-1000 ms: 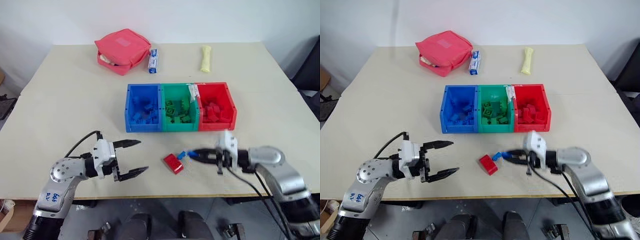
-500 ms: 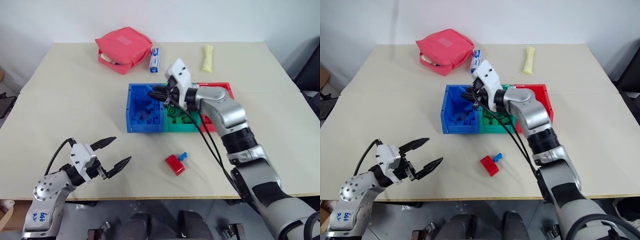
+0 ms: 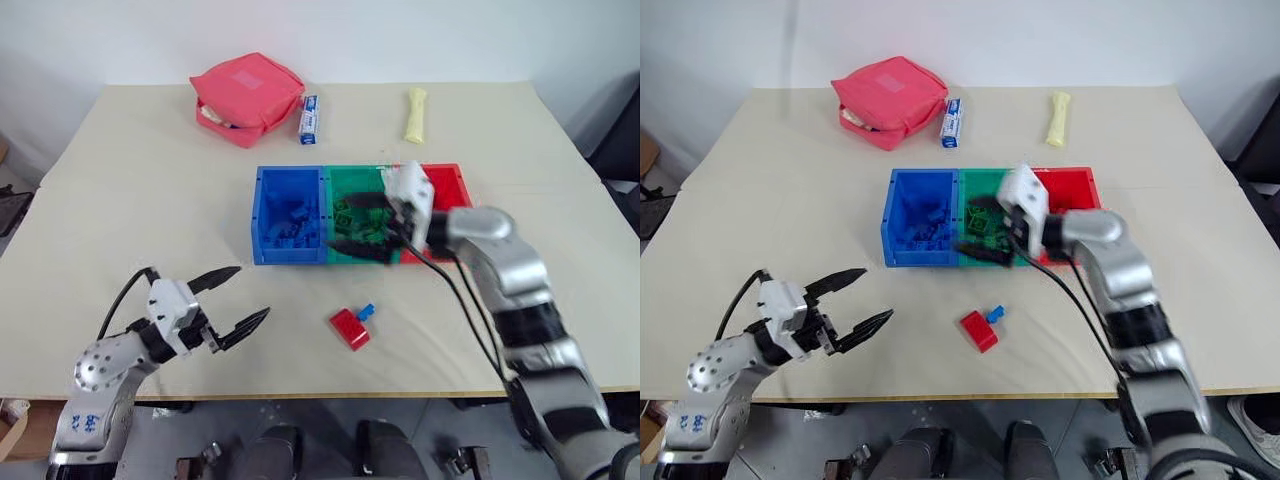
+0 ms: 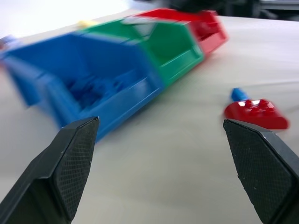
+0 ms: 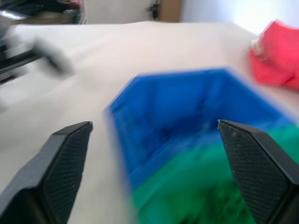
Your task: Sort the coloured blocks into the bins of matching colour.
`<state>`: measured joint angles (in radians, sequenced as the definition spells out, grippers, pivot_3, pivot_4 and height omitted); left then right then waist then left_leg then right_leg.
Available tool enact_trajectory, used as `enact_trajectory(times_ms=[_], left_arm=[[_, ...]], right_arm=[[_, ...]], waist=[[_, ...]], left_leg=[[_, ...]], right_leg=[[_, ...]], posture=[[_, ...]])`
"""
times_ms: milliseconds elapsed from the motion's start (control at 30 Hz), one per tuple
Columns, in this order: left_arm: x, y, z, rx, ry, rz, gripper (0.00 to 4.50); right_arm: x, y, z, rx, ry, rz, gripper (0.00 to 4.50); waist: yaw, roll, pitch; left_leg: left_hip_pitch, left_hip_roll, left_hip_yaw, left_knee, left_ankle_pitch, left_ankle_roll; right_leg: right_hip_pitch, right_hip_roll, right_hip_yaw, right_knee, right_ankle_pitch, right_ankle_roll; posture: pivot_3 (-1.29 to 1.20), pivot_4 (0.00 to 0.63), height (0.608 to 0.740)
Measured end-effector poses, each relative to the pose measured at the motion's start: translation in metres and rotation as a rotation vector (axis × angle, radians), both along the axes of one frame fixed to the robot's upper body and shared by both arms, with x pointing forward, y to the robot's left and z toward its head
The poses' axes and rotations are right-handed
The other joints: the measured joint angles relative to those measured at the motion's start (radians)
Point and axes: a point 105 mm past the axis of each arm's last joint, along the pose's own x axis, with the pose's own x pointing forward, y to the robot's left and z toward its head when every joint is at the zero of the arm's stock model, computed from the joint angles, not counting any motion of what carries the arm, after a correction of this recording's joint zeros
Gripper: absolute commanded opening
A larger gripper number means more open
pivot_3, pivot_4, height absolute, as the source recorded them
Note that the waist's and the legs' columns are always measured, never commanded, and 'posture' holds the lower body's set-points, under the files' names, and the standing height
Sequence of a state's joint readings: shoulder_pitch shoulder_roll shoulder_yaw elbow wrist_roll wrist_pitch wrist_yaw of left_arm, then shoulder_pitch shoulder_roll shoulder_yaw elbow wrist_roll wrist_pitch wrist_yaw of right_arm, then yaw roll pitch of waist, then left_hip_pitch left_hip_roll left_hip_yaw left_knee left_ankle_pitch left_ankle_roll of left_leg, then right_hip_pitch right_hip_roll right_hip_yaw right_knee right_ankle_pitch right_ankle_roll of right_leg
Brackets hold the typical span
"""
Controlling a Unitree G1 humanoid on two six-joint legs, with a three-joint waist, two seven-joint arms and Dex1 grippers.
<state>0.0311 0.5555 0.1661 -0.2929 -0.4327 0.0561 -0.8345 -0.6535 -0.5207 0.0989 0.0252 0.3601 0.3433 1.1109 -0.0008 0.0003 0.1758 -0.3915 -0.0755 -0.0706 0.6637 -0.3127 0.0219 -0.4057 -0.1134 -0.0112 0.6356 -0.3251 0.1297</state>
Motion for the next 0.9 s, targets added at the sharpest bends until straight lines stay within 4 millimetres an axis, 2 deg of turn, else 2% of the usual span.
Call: enact_trajectory(times_ms=[100, 167, 267, 367, 467, 567, 700, 767, 900], left_arm=[[0.004, -0.014, 0.003, 0.034, 0.001, -0.11, 4.5], [0.003, -0.022, 0.001, 0.06, 0.016, -0.179, 4.5], [0.004, -0.031, -0.003, 0.097, 0.037, -0.27, 4.5], [0.006, -0.034, -0.006, 0.124, 0.049, -0.321, 4.5], [0.008, -0.023, -0.012, 0.189, 0.069, -0.334, 4.5], [0.006, -0.016, -0.016, 0.227, 0.073, -0.345, 4.5], [0.003, -0.014, -0.018, 0.231, 0.078, -0.358, 4.5], [0.002, -0.012, -0.019, 0.226, 0.08, -0.35, 4.5], [0.0, -0.012, -0.016, 0.227, 0.067, -0.351, 4.5]], right_arm=[[-0.024, -0.037, -0.026, -0.079, 0.01, -0.011, 4.48], [-0.033, -0.063, -0.044, -0.137, 0.03, -0.058, 4.48], [-0.047, -0.094, -0.059, -0.192, 0.079, -0.113, 4.48], [-0.059, -0.114, -0.068, -0.235, 0.112, -0.144, 4.48], [-0.07, -0.128, -0.08, -0.261, 0.13, -0.162, 4.48], [-0.07, -0.129, -0.079, -0.262, 0.112, -0.161, 4.48], [-0.059, -0.116, -0.067, -0.26, 0.058, -0.124, 4.48], [-0.052, -0.1, -0.064, -0.25, 0.047, -0.079, 4.48], [-0.036, -0.065, -0.072, -0.253, 0.082, 0.012, 4.48]], waist=[[0.001, 0.0, 0.0], [0.001, 0.0, 0.0], [-0.004, 0.0, 0.0], [0.0, 0.0, 0.0], [0.002, 0.0, 0.0], [-0.003, 0.0, 0.0], [0.0, 0.0, 0.0], [-0.001, 0.0, 0.0], [-0.001, 0.0, 0.0]], left_leg=[[0.001, 0.001, 0.001, 0.0, 0.001, -0.001], [0.001, 0.001, 0.001, 0.0, 0.001, -0.001], [0.002, 0.003, 0.004, -0.001, 0.001, -0.001], [0.003, 0.003, 0.004, -0.001, 0.001, -0.002], [0.003, 0.003, 0.003, -0.001, 0.001, -0.002], [0.005, 0.004, 0.003, -0.001, 0.001, -0.001], [0.005, 0.004, 0.001, -0.001, 0.001, -0.002], [0.005, 0.004, 0.001, -0.001, 0.001, -0.002], [0.005, 0.004, 0.0, -0.001, 0.001, -0.002]], right_leg=[[0.001, 0.0, 0.001, 0.0, 0.0, 0.0], [0.001, 0.001, 0.001, -0.001, 0.0, 0.0], [0.001, 0.002, 0.002, -0.001, 0.0, 0.0], [0.001, 0.002, 0.002, -0.001, 0.0, 0.0], [0.004, 0.002, 0.002, -0.005, 0.0, 0.0], [0.007, 0.002, 0.002, -0.008, 0.0, 0.0], [0.008, 0.001, 0.0, -0.008, 0.0, 0.0], [0.009, 0.001, 0.0, -0.008, 0.0, 0.0], [0.009, 0.001, -0.001, -0.008, 0.0, 0.0]], posture=[[0.0, 0.15, 0.74], [0.0, 0.15, 0.74], [0.0, 0.15, 0.74], [0.0, 0.15, 0.74], [0.0, 0.15, 0.74], [0.0, 0.15, 0.74], [0.0, 0.15, 0.74], [0.0, 0.15, 0.74], [0.0, 0.15, 0.74]])
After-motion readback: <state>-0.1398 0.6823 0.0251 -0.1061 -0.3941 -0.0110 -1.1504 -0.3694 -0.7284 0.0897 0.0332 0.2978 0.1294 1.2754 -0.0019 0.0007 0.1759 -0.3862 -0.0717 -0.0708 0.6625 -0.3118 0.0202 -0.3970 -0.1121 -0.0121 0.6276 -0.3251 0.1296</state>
